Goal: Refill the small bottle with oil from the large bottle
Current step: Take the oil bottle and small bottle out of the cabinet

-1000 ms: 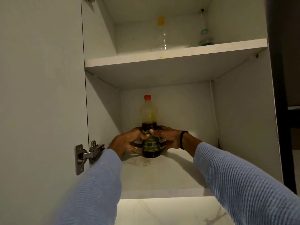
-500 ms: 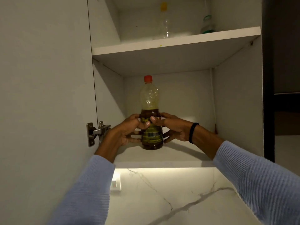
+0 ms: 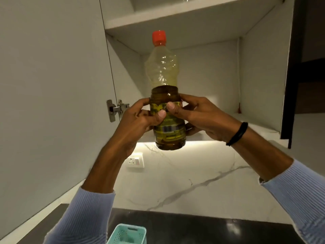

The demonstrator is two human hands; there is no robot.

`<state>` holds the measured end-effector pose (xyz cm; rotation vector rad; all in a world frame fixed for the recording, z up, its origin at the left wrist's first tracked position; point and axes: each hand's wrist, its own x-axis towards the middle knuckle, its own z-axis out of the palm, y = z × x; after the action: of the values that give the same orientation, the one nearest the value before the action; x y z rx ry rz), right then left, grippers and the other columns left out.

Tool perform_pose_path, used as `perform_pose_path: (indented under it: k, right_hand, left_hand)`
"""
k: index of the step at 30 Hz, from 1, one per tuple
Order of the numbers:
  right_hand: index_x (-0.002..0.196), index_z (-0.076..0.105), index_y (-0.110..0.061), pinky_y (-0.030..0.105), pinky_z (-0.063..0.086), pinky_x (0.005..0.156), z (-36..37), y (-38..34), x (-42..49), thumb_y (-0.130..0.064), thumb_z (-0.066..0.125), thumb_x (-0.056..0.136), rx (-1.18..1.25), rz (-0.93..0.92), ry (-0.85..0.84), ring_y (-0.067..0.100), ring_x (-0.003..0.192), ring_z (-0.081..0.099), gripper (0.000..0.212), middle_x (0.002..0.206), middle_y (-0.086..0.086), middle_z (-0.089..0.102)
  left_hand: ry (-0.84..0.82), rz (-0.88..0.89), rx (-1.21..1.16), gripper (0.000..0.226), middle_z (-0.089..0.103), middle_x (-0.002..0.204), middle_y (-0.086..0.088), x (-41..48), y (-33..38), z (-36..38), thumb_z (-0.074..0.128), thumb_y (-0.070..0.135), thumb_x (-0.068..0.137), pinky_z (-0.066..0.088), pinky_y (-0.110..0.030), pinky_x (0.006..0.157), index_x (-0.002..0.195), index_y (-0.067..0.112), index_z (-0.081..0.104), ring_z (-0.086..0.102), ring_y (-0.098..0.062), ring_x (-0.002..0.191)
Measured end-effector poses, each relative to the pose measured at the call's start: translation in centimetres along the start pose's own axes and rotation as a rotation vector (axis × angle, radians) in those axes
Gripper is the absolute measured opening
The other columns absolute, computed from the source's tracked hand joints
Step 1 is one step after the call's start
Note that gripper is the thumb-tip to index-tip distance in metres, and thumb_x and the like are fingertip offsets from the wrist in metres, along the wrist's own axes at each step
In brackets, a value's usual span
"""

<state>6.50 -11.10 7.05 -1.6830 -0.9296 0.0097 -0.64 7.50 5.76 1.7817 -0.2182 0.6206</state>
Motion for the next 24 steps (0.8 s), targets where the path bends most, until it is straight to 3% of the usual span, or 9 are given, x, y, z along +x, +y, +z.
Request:
perform_pose_path:
  k: [3,8,13,16,18,20,24]
  right_hand:
    - [0.133,0.057,-0.040,0.032,0.061,0.061,1.1,0.0,-2.4,-0.061,0.065,0.073,-0.039,-0.004,0.011,0.010,0.079,0.075,0.063,0.094,-0.009,0.073]
    - [0.132,0.057,-0.043,0.040,0.063,0.067,3.2,3.0,-6.0,-0.055,0.070,0.083,-0.067,-0.057,-0.013,0.013,0.103,0.068,0.052,0.110,-0.007,0.066]
    - [0.147,0.045,-0.033,0.045,0.060,0.085,6.3,10.1,-10.1,-0.057,0.071,0.081,-0.098,-0.016,-0.044,0.006,0.117,0.057,0.074,0.131,-0.013,0.060]
    - [0.147,0.045,-0.030,0.045,0.054,0.097,8.8,16.1,-13.4,-0.060,0.075,0.073,-0.104,0.061,-0.026,0.002,0.115,0.059,0.085,0.128,-0.010,0.064]
    - [0.147,0.045,-0.032,0.046,0.051,0.100,10.7,19.9,-15.9,-0.059,0.079,0.069,-0.054,0.147,-0.048,0.007,0.120,0.059,0.090,0.129,-0.009,0.064]
    - [0.148,0.043,-0.034,0.046,0.052,0.101,12.5,23.1,-18.4,-0.059,0.082,0.067,0.021,0.218,-0.081,0.010,0.124,0.059,0.093,0.134,-0.010,0.062]
    - [0.149,0.037,-0.039,0.040,0.048,0.107,15.1,27.8,-22.5,-0.054,0.083,0.066,0.091,0.374,-0.111,0.008,0.127,0.056,0.096,0.139,-0.011,0.058]
  left_hand:
    - [0.013,0.019,0.042,0.062,0.074,0.105,-0.005,-2.6,-0.5,0.2,0.074,0.034,0.080,0.053,-0.045,0.098,0.137,0.023,0.055,0.071,-0.019,0.103]
    - [0.014,0.033,0.064,0.064,0.073,0.110,-0.004,-7.8,-3.2,0.7,0.074,0.028,0.083,0.056,-0.041,0.094,0.141,0.017,0.049,0.070,-0.019,0.105]
    - [0.039,-0.060,0.124,0.070,0.071,0.109,-0.006,-13.4,-9.5,1.6,0.080,0.026,0.078,0.059,-0.039,0.084,0.139,0.018,0.047,0.070,-0.019,0.102]
    - [0.046,-0.171,0.093,0.076,0.070,0.103,0.000,-17.3,-14.6,2.7,0.084,0.015,0.072,0.057,-0.026,0.075,0.138,0.020,0.046,0.070,-0.010,0.096]
    - [0.022,-0.261,0.053,0.077,0.068,0.105,0.000,-20.0,-17.8,3.4,0.084,0.006,0.072,0.056,-0.023,0.076,0.138,0.020,0.046,0.068,-0.005,0.095]
    - [-0.004,-0.313,0.027,0.075,0.069,0.109,-0.001,-22.6,-21.0,4.0,0.083,0.006,0.072,0.055,-0.025,0.081,0.136,0.024,0.048,0.068,-0.008,0.101]
    - [-0.041,-0.408,0.045,0.071,0.067,0.119,0.003,-26.2,-26.8,5.1,0.078,0.005,0.080,0.056,-0.033,0.086,0.128,0.049,0.050,0.064,-0.020,0.113]
